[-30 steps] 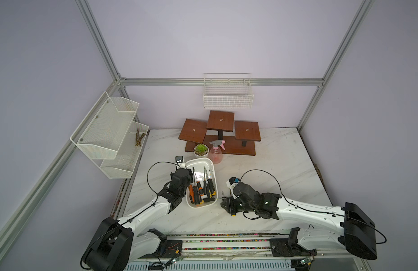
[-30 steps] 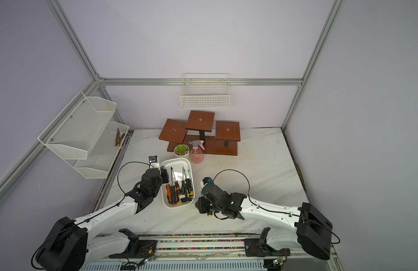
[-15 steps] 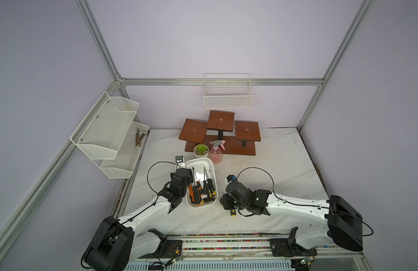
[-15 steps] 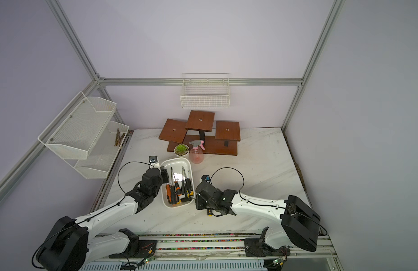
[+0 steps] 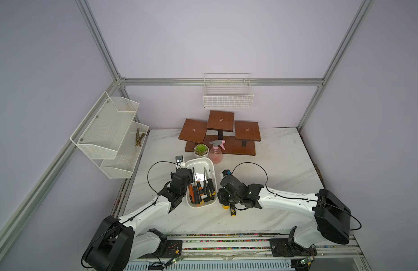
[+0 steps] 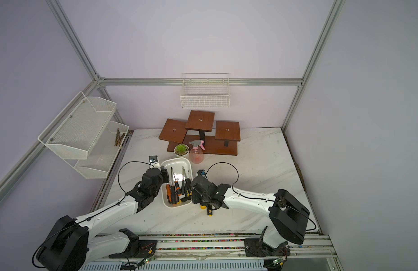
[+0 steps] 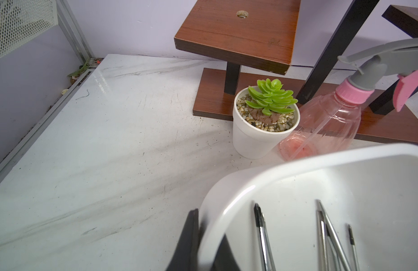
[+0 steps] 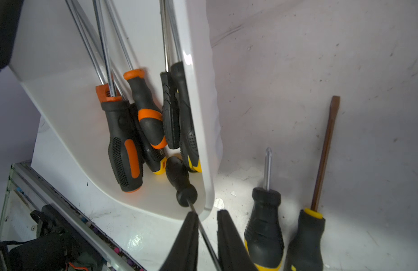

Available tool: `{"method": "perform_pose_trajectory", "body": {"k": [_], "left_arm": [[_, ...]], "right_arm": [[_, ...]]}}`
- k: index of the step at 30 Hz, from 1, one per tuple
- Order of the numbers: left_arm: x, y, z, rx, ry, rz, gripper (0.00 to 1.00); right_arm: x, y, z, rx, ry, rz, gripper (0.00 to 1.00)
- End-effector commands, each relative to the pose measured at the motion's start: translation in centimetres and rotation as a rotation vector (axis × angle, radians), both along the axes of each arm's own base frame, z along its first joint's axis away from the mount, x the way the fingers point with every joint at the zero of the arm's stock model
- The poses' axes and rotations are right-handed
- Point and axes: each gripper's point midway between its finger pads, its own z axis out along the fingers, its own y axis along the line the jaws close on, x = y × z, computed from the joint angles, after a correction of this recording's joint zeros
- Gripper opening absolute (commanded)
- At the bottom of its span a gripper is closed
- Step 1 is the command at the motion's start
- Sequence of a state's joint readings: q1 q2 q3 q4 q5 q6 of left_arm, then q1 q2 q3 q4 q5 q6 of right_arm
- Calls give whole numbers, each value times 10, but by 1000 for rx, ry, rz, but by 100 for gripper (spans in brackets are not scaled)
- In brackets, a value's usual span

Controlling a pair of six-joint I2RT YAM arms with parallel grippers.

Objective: Take out the screwdriver from the storage box
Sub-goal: Adjust the screwdriver in the storage box.

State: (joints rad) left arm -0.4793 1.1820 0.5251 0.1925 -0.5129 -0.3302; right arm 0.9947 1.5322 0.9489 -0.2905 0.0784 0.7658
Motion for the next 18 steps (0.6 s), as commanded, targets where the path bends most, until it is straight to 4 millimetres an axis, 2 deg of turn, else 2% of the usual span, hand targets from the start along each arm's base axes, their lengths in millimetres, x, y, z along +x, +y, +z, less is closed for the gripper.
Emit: {"method": "perform_pose_trajectory", "body": {"k": [1,9,18], "left_arm": [[10,-3,26,-31,-71,20,0],[10,-3,26,-31,-69,22,0],[10,-2,25,-29,-67,23,0]], "right_arm": [[11,10,7,2,-32,12,16],[19,24,20,27,-57,24,8],[46,64,23,-2,-92,87,5]]}}
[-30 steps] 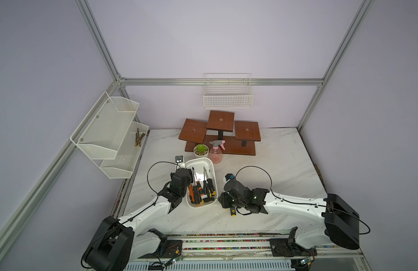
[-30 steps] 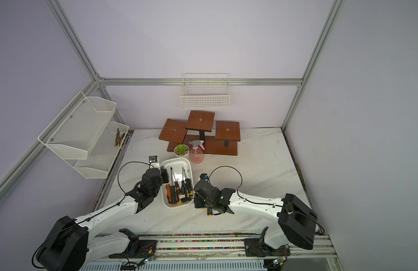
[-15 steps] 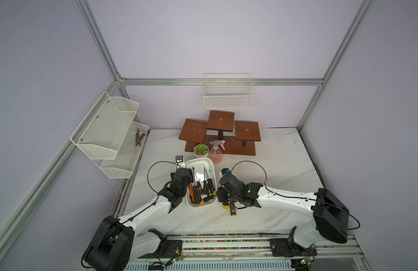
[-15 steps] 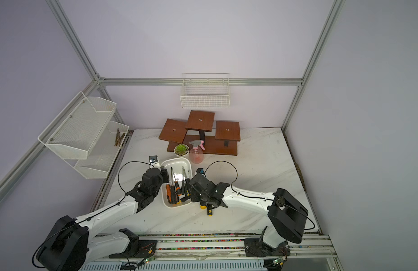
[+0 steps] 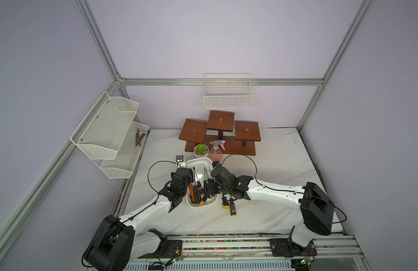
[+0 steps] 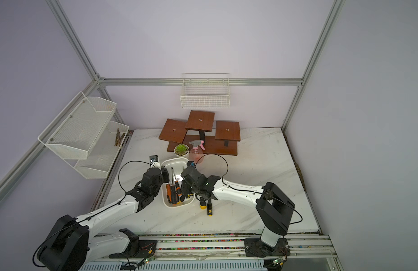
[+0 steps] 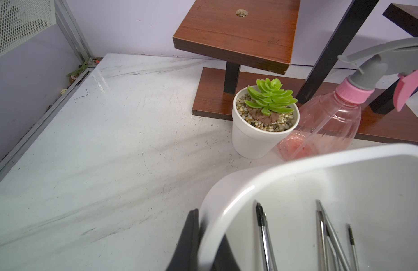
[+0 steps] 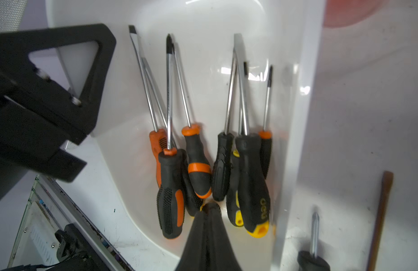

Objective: Take out the screwdriver from the storage box
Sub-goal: Adjust the screwdriver in the storage box.

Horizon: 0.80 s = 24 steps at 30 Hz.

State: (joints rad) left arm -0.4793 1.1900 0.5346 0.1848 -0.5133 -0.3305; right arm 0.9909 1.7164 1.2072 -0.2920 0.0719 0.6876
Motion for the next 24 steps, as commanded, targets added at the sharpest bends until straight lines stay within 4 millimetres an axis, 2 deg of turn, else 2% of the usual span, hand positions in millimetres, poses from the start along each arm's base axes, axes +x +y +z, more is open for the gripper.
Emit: {"method": "perform_pose_trajectory", "body": {"k": [1,9,17,19,24], "left_arm": [[9,-2,25,-32,-73,23,0],[10,-3,25,-31,-70,18,0],[10,-3,25,-30,-68,16,0],[10,-4,25,-31,-68,15,0],[11,-4,25,-28,-68,12,0]], "right_arm": [[12,13,-6,-38,-17,34,5],[27,39,-17,-71,-22,94,9],[37,40,-22,-112,-25,127,29],[38,37,-16,-114,-38,124,35],[36,33,8,-89,-77,128,39]]}}
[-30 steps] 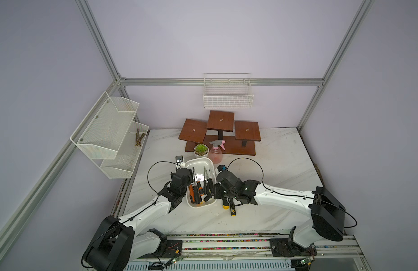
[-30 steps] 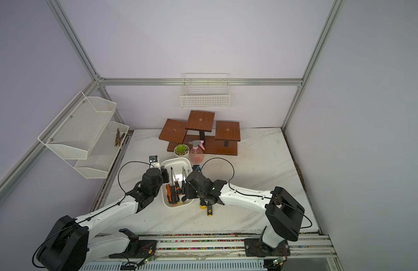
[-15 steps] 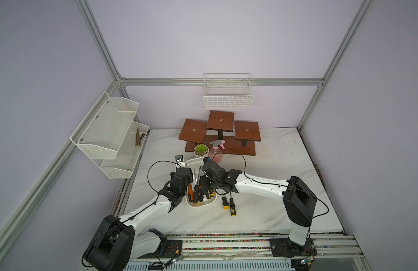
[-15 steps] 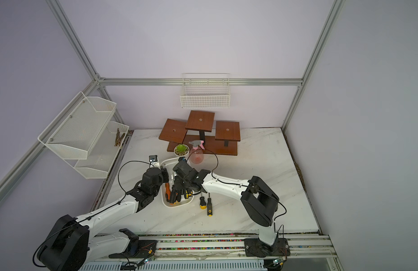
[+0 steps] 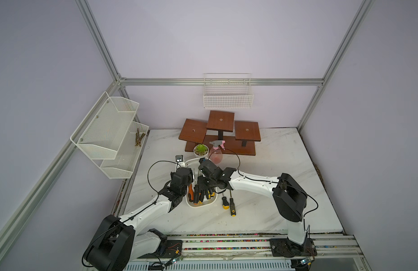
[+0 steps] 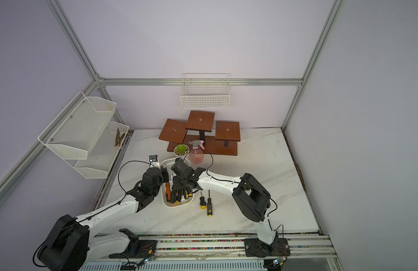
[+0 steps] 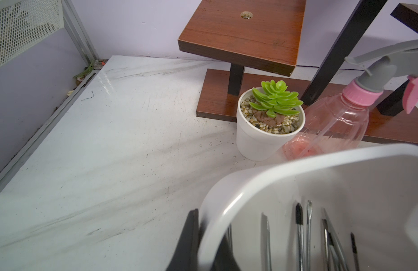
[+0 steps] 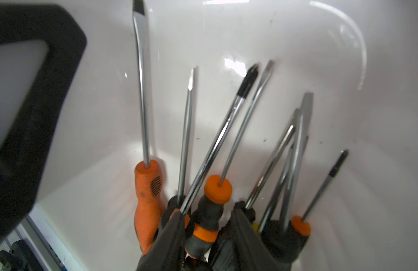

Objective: Take out the screwdriver from the storage box
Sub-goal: Adjust the screwdriver in the storage box.

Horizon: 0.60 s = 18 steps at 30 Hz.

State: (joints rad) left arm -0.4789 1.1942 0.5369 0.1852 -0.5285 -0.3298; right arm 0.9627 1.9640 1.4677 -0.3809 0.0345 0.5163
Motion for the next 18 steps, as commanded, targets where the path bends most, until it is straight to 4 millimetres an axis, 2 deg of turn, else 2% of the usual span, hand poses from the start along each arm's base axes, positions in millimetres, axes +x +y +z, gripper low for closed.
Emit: {"method": "perform_pose_trajectory", "body": {"k": [1,5,9,18], "left_arm": [[10,-7,24,-34,-63,-1,0],[10,-7,24,-35,-65,-1,0],[11,-7,25,-35,-67,-2,0],[11,-7,24,-33,-64,0,0]], "right_arm": [[1,-6,39,33,-58,8,40],[-4,-15,56,48,-78,5,39],[-14,-26,61,59,-61,-12,39],[-40,-42,33,64,22,-50,39]]}}
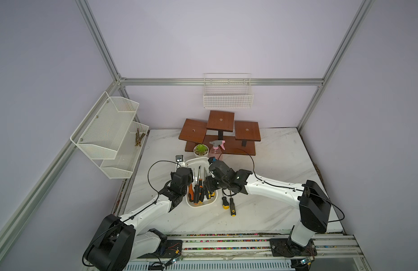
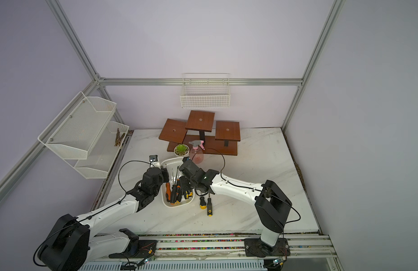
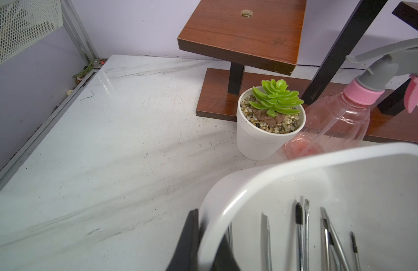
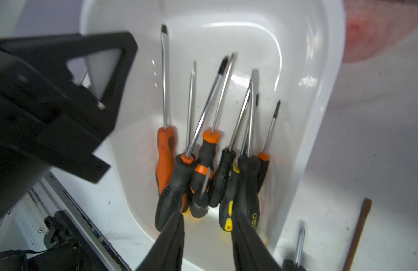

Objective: Take out the screwdriver from the storage box
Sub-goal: Adjust the screwdriver in the storage box, then pick up the screwdriver from the storage box.

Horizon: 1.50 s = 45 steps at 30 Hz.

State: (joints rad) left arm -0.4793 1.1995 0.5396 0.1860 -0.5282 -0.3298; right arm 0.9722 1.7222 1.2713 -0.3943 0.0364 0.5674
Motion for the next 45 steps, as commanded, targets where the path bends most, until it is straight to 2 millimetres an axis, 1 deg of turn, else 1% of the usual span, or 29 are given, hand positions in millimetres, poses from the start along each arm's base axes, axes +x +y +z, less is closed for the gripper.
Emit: {"method": "perform_pose_trajectory", "body": {"k": [1,4,10,18,22,27,33,38,45], "left_arm": [[10,-6,24,-34,-66,0,0],[10,-6,25,-33,-68,2,0],[10,-6,25,-33,-67,3,0],[10,-6,25,-34,-68,3,0],[10,-6,25,-36,-68,1,0],[9,-6,25,-38,-69,0,0],[8,-5,25,-40,-72,5,0],[8,-3,24,-39,-72,13,0],[9,-3,24,-38,-71,18,0]], "right_arm": [[-9,0,-3,20,21,-16,39],[-13,5,-12,25,41,-5,39],[-14,18,-25,46,68,11,38],[-10,31,-37,50,85,22,37],[-8,34,-44,42,91,21,36],[-2,42,-49,46,89,19,36],[4,48,-61,20,95,16,35],[3,45,-68,4,101,12,29],[4,40,-65,-19,82,13,17]]}}
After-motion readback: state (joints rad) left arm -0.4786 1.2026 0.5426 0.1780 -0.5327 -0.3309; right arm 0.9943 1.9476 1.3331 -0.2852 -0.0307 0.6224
